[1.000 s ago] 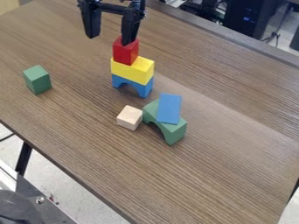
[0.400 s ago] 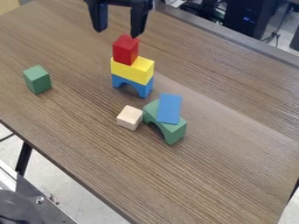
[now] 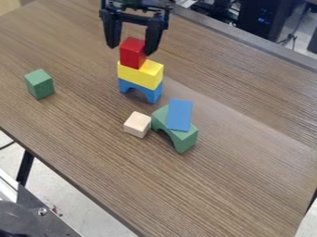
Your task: Move the red rectangular block to the left
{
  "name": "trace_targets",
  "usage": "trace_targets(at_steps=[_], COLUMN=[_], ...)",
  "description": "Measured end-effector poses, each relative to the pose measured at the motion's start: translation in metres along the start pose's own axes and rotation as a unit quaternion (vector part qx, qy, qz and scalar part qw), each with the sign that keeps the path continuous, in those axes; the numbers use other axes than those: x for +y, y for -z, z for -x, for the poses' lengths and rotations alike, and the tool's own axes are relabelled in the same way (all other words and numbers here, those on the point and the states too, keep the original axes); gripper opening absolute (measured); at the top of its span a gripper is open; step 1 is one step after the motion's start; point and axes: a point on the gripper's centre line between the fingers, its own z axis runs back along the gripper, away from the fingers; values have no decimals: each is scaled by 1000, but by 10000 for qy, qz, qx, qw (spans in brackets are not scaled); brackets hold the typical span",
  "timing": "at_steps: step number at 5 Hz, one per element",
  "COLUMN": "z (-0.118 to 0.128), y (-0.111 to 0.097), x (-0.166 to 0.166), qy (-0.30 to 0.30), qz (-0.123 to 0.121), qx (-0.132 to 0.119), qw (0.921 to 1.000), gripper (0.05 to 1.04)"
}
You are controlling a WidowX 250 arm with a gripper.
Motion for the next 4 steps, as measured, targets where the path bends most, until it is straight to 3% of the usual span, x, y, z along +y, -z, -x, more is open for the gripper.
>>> trace_targets(at_steps=[1, 2, 3, 4], z=[0, 0, 2, 6], y=[0, 0, 0, 2], x=[-3, -3, -3, -1], qy=[28, 53, 115, 235], qz=[6, 168, 187, 133], qx=[-14, 3, 62, 154], qw=[10000, 9998, 9997, 9995], gripper=[948, 665, 569, 569])
